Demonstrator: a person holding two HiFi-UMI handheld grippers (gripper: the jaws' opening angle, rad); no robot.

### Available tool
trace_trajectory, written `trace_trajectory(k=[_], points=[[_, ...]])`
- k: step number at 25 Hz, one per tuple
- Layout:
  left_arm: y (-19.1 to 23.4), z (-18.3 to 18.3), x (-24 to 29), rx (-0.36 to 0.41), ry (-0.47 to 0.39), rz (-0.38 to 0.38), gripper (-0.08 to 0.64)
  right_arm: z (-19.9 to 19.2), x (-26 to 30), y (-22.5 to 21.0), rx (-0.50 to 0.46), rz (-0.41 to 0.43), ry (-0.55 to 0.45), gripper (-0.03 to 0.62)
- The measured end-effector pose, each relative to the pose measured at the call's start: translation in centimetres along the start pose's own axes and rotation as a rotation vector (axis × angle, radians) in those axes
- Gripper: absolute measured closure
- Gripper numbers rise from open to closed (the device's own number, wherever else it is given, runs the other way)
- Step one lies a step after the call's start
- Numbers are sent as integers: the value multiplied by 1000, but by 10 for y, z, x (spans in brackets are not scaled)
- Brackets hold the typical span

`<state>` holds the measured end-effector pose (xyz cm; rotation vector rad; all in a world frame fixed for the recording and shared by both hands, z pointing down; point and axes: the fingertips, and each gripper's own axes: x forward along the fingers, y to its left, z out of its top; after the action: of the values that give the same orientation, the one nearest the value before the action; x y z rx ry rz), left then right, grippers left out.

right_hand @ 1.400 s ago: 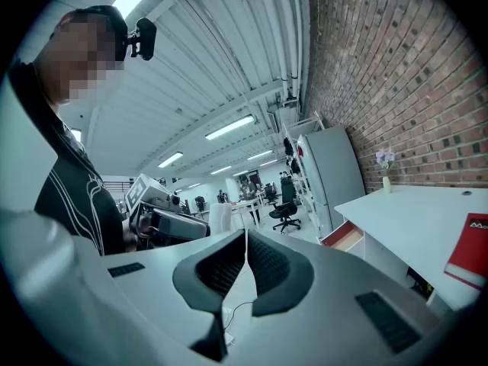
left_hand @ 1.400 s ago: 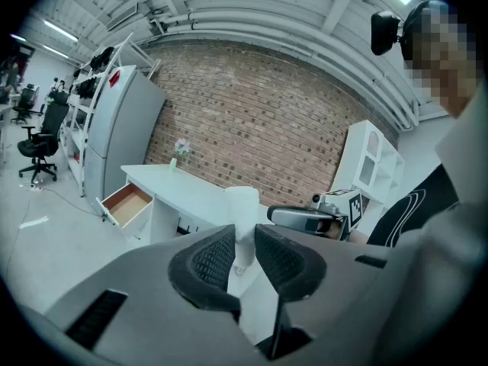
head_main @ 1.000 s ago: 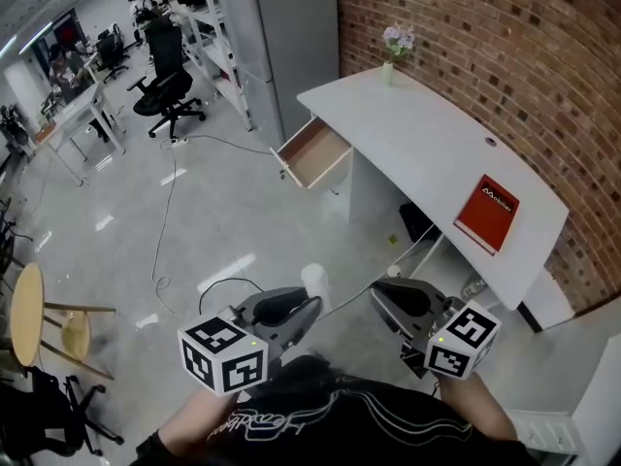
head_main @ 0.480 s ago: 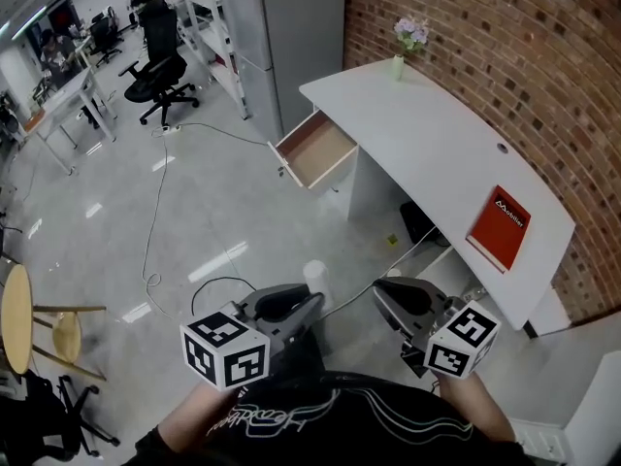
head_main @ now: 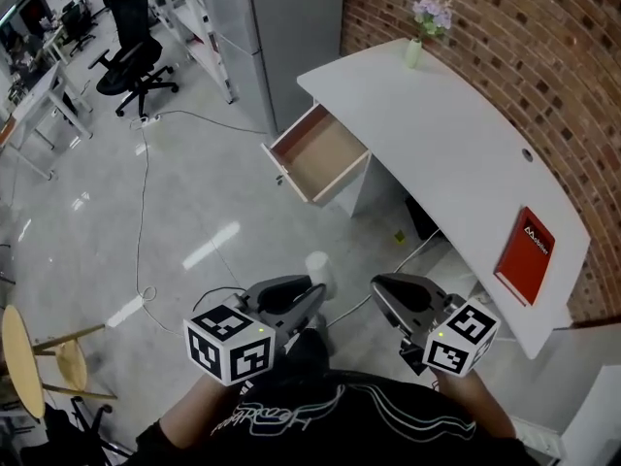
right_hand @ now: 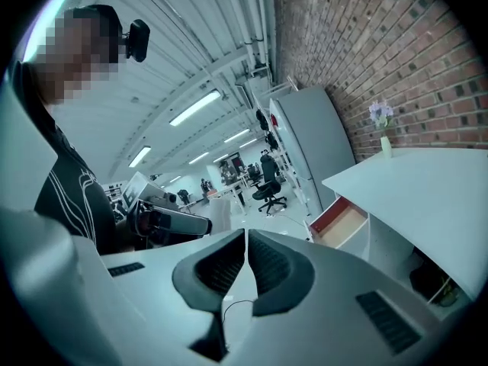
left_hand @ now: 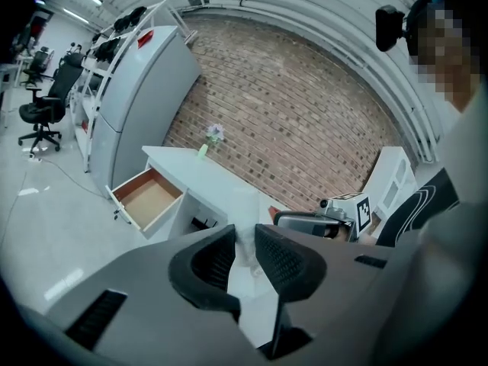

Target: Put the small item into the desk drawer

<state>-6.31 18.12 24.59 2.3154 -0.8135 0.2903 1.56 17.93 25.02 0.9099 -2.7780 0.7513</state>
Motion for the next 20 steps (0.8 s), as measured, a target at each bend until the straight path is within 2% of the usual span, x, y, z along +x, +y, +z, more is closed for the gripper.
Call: trace_trajectory(k=[9,13,20], points=[[126,63,40,42,61,4,463,27,114,-75,68,-61,61,549],[164,80,59,74,70,26,463,31,141,-99,74,-75,68,549],[211,88,106,141,87,113,463,25,161,-139,93,-78,84,549]])
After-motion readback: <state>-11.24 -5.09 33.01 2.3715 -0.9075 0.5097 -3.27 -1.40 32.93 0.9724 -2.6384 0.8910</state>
